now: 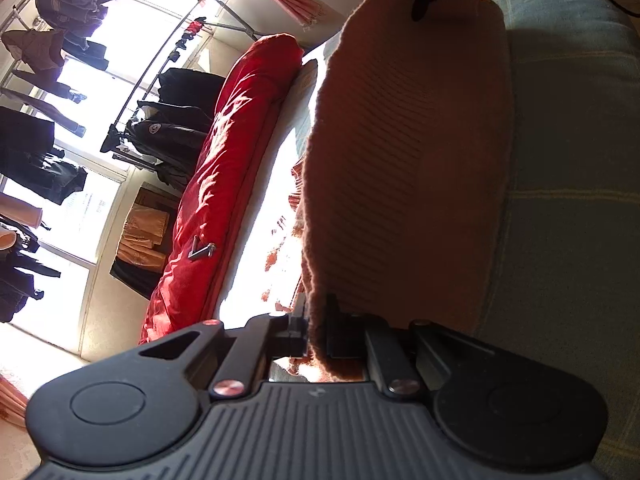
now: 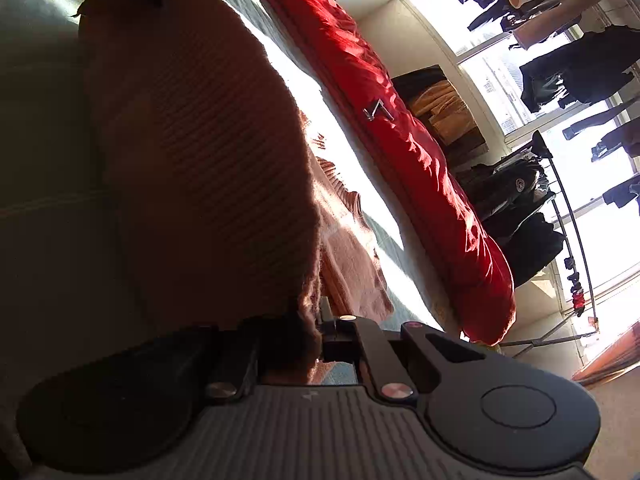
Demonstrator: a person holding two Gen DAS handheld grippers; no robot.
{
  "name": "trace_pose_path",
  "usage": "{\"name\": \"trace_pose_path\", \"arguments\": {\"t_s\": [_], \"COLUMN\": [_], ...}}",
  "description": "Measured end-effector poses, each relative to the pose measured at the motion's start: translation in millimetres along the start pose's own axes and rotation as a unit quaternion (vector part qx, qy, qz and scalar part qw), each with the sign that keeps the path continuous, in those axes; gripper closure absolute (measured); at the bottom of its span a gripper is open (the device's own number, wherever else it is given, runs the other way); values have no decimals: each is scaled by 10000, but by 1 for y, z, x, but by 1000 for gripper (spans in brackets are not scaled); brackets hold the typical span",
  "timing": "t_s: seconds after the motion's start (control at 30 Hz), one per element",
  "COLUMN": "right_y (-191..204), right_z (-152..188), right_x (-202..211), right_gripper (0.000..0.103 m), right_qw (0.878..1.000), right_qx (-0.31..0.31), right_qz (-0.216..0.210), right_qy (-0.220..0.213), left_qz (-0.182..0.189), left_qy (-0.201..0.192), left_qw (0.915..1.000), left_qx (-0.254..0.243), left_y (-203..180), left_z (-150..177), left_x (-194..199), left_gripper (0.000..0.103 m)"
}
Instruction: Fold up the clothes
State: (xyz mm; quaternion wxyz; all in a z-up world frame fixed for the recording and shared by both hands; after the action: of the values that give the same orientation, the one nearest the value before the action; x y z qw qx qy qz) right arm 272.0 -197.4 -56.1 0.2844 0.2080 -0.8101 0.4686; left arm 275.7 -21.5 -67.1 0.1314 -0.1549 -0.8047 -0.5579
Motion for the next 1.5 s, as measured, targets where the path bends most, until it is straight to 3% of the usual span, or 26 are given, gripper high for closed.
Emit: {"name": "trace_pose_path", "arguments": {"t_s": [0.4, 0.7, 1.07, 1.13, 1.2, 1.27, 1.33, 1.4, 1.47, 1.5], "right_y": [-48, -101, -115, -112, -106, -102, -102, -105, -109, -111], "right_z": [-20, -43, -45, -43, -43, -44, -45, -47, -48, -48], "right_x": [-67, -129, -218, -232, -240, -243, -242, -237, -226, -220], "right_gripper": [96, 96, 95, 95, 95, 91, 81, 63, 32, 27], "right_qw": [9982, 9969, 9969, 9964, 9958, 9955, 9952, 9945, 9932, 9920], "right_qx": [260, 20, -503, -605, -692, -696, -678, -778, -1048, -1195], "right_qz": [540, 789, 485, 410, 394, 450, 549, 593, 464, 387], "right_qy": [-15, -43, 352, 427, 449, 454, 450, 379, 211, 120], "left_qz": [-437, -553, -272, -232, -160, -179, -228, -242, -221, -175], "left_qy": [115, 351, 834, 920, 972, 962, 922, 814, 585, 474], "left_qw": [9990, 9977, 9946, 9933, 9920, 9913, 9901, 9887, 9868, 9854], "left_qx": [61, 152, 545, 655, 790, 878, 1037, 1236, 1496, 1624], "left_y": [31, 56, 42, 35, 29, 30, 33, 38, 46, 51], "left_z": [1, -1, 10, 14, 18, 19, 19, 15, 10, 6], "left_x": [-84, -152, -225, -235, -237, -239, -230, -222, -210, -206], "left_gripper": [97, 97, 96, 87, 87, 87, 83, 74, 56, 53]}}
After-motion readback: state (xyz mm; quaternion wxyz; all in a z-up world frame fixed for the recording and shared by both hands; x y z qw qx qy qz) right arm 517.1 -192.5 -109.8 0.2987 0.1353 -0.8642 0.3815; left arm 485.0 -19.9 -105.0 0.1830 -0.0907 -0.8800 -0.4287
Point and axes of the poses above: each gripper's, at about its wrist camera, not at the fingertips, and x roughly against the way its jaws point, y to its left, z to its underside, the point moved 9 cm from there along -x, roughly the way its jaws point, and after that the axes turned 8 degrees about -z, right-handed, at the moved point
